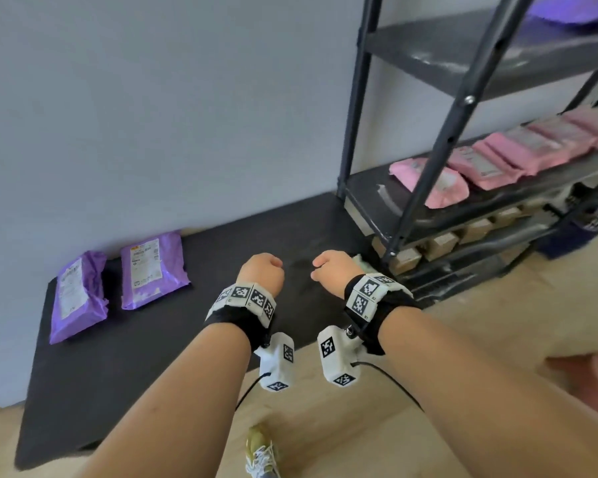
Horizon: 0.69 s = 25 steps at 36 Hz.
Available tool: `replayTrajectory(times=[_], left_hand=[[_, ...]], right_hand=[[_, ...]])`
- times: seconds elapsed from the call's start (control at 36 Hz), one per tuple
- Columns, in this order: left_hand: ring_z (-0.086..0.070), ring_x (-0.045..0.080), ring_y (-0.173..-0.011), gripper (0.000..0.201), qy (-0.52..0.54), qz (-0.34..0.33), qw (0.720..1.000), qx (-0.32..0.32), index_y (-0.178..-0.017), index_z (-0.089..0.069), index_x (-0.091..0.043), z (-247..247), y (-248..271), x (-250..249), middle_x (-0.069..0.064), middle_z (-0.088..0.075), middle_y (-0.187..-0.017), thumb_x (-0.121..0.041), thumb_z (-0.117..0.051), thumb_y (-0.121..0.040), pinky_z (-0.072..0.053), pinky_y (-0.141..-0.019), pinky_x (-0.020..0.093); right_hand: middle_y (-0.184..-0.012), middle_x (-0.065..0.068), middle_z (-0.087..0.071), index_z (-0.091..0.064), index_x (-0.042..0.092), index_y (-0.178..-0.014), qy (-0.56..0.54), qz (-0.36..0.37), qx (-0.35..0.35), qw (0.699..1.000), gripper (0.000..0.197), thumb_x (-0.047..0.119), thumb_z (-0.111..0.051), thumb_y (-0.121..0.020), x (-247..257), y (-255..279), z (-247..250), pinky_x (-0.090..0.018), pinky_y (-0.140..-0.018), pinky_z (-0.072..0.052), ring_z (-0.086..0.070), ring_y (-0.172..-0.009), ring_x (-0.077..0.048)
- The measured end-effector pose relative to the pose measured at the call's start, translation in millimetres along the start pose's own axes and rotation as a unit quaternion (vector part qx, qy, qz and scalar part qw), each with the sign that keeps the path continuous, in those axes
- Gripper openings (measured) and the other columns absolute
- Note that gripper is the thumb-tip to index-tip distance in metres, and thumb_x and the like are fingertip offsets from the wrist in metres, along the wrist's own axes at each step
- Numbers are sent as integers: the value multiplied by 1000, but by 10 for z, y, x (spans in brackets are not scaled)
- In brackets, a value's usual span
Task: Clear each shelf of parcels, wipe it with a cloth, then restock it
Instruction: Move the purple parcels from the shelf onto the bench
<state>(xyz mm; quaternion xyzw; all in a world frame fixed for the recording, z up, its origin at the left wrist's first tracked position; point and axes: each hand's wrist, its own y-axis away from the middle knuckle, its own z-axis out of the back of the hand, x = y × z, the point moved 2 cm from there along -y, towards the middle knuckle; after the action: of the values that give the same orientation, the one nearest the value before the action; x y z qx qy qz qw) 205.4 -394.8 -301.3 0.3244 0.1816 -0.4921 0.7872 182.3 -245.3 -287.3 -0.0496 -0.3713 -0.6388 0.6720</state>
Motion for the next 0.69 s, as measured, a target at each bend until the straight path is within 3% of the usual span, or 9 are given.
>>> replayTrajectory(times=[0.08, 0.28, 0.42, 0.58, 0.69], left_hand=[[-61, 23, -102, 29, 7, -33, 999, 11, -110, -67, -22, -368, 260, -487, 2, -65, -114, -12, -49, -89, -46, -80, 27], [-61, 24, -102, 29, 2, -135, 990, 42, -107, -69, -17, -1202, 819, -1714, 3, -67, -111, -9, -47, -90, -48, -85, 28], [-59, 26, -109, 26, -6, -196, 978, 65, -110, -68, -17, -1653, 1089, -2518, 5, -66, -115, -14, -49, -93, -46, -96, 32], [-57, 24, -112, 28, -38, -261, 962, 72, -113, -66, -17, -1963, 1051, -3491, 5, -62, -123, -10, -47, -93, -42, -101, 32], [-57, 26, -111, 26, -59, -305, 948, 70, -117, -62, -10, -2035, 882, -4205, 10, -60, -124, -13, -45, -98, -42, -99, 35]], right_hand=[[-113, -16, -67, -66, 0, -112, -8, -10, -37, 999, 26, 9, -54, -90, -512, 240, 386, -39, -94, -49, -62, -105, -33], [-124, -15, -61, -63, 0, -117, 10, -32, -102, 994, 29, 13, -52, -94, -1649, 779, 1299, -33, -99, -43, -56, -117, -30], [-126, -16, -60, -60, 2, -124, 17, -81, -136, 987, 32, 17, -47, -99, -2336, 1013, 1895, -41, -102, -44, -56, -117, -32], [-124, -16, -61, -61, 1, -122, -25, -108, -203, 973, 32, 13, -45, -97, -2860, 1000, 2734, -39, -100, -46, -57, -115, -31], [-125, -13, -61, -61, 6, -124, -54, -112, -242, 962, 32, 15, -50, -95, -3059, 816, 3299, -33, -98, -46, -56, -117, -30]])
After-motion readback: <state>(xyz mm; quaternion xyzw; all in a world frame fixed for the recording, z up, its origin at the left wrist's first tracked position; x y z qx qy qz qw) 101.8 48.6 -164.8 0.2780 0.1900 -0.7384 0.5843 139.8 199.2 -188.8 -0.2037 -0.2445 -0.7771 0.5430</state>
